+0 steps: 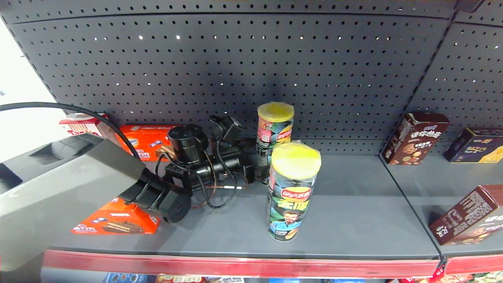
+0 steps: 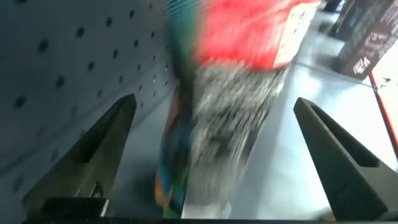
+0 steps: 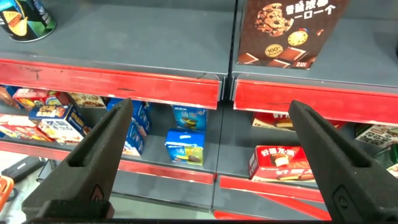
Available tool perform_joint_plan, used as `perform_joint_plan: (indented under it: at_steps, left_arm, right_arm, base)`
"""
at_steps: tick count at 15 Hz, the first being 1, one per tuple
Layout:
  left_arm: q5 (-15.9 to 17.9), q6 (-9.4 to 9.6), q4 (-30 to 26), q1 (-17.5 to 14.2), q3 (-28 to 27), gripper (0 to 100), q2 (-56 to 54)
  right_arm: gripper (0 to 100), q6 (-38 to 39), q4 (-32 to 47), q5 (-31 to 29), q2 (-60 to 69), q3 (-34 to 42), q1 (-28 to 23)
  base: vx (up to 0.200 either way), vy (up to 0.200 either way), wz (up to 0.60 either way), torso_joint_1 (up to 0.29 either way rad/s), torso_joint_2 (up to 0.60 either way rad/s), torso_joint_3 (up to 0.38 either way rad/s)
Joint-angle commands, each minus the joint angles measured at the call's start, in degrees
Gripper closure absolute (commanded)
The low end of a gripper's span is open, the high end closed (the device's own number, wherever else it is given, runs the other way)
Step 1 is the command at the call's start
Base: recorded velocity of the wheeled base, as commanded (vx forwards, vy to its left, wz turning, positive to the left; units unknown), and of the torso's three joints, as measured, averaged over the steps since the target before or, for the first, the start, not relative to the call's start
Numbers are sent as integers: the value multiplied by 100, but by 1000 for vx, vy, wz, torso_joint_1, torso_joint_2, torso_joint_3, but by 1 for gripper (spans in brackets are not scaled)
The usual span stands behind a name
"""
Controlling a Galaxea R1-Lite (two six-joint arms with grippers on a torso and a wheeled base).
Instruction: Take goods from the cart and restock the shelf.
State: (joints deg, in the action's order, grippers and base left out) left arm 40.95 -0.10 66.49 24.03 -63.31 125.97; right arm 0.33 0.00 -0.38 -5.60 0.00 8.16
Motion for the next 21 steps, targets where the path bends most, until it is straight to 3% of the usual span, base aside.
perform_joint_plan:
  at_steps: [1,3,5,8,14,18,21]
  left_arm:
    - [-25,150,-66,-100,310,0,-380]
    - [-395,300,-224,-65,310,0,-441]
    - [-456,449,-470,-74,336,0,-556]
    - [-544,906,-1279,-100,284,0,-714]
    - [-940,941,-1692,-100,178,0,-784]
    - [-1388,1328,-2193,-170,-33,0,-854]
    - [-1484,1363,-2263,-205,-59,0,-907]
  right_arm:
    - [0,2,-9,3,-12,0,2]
    - [0,2,0,-6,-12,0,2]
    - [0,2,-9,-6,-12,0,2]
    - [0,2,0,-6,-12,0,2]
    - [0,2,-9,3,-12,0,2]
    - [0,2,-9,3,-12,0,2]
    - [0,2,-9,-6,-12,0,2]
  base:
    - [0,0,0,0,0,0]
    - [0,0,0,0,0,0]
    - [0,0,0,0,0,0]
    - [0,0,0,0,0,0]
    - [0,0,0,0,0,0]
    - [0,0,0,0,0,0]
    - [0,0,0,0,0,0]
